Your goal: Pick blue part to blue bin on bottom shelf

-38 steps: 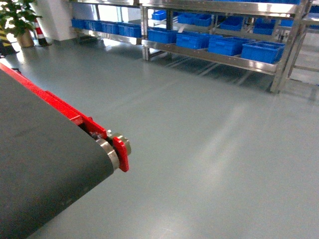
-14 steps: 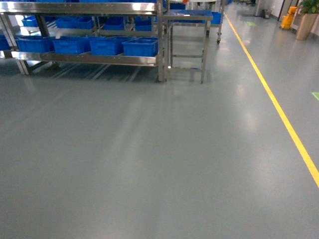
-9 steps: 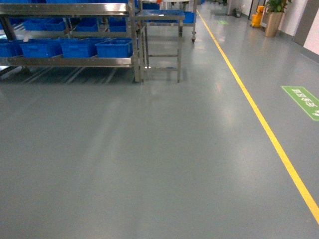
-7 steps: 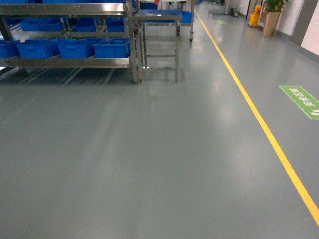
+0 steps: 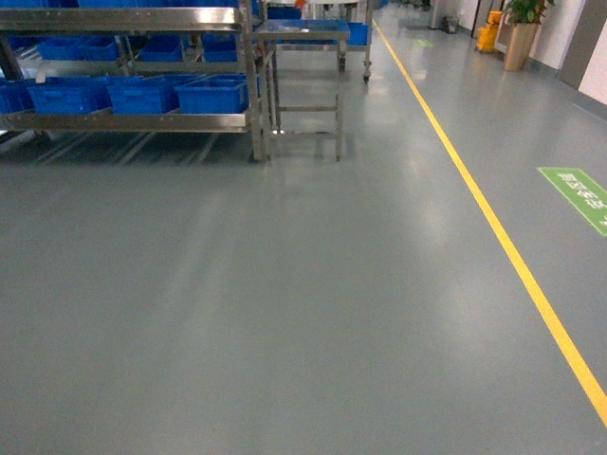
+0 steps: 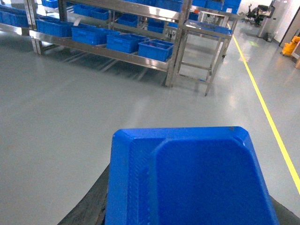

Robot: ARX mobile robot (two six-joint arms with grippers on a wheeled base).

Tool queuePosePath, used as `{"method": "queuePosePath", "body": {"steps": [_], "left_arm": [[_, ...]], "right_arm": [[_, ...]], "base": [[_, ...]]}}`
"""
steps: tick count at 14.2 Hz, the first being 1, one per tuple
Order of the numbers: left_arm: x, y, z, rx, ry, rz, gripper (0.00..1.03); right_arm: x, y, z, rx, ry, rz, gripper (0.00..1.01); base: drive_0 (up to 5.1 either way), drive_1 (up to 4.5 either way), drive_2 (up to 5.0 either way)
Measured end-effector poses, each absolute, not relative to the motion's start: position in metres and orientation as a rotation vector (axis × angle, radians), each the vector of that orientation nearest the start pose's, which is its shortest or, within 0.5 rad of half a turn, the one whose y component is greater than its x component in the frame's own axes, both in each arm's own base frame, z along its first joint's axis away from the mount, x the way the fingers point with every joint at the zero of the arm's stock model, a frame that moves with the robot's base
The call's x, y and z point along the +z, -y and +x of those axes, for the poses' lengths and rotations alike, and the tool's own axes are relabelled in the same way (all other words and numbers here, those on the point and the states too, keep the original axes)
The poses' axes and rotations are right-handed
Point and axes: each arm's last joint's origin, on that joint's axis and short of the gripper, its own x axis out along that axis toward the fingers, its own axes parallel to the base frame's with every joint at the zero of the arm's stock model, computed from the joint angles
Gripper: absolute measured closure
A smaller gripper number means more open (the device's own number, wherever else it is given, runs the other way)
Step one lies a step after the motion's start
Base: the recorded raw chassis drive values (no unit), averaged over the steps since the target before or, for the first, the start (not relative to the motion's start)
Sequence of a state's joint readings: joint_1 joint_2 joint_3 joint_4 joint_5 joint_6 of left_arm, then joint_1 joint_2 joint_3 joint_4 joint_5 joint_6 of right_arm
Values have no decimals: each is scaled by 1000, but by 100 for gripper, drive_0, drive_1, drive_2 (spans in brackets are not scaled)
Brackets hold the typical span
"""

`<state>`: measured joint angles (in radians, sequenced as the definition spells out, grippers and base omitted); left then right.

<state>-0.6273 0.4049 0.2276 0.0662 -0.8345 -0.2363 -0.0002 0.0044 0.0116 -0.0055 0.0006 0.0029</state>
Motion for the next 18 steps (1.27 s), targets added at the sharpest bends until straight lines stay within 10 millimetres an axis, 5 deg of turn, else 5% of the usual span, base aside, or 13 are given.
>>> {"method": "queuePosePath", "body": {"steps": [18], "left_arm": [[214,51,106,217,-58,-161,60]], "right_arm": [[167,0,97,-1,2,3,3]], "base": [[2,417,-413]]}}
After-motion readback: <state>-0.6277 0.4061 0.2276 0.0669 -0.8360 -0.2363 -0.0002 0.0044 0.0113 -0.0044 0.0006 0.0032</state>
